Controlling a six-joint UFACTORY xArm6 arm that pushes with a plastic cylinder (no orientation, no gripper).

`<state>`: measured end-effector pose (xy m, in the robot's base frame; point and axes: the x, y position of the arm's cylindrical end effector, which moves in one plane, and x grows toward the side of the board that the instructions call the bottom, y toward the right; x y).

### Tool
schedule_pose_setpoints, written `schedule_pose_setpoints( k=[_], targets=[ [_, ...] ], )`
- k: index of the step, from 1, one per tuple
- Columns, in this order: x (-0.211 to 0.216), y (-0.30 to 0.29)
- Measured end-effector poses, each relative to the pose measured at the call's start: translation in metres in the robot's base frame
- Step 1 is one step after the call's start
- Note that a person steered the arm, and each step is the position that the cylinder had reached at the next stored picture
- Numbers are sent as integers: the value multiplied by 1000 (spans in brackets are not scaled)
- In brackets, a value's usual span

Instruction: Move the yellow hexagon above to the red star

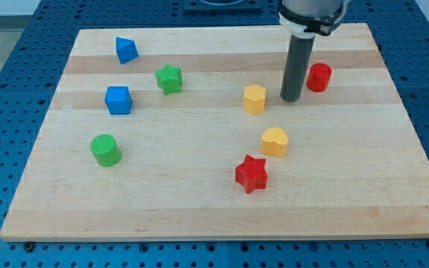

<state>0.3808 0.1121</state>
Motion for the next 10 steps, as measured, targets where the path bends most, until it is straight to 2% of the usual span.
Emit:
schedule_pose_setpoints(
  k=[1,4,6,10],
  targets=[
    [-13,0],
    [-12,-6],
    [-6,-39],
    [66,-57]
  ],
)
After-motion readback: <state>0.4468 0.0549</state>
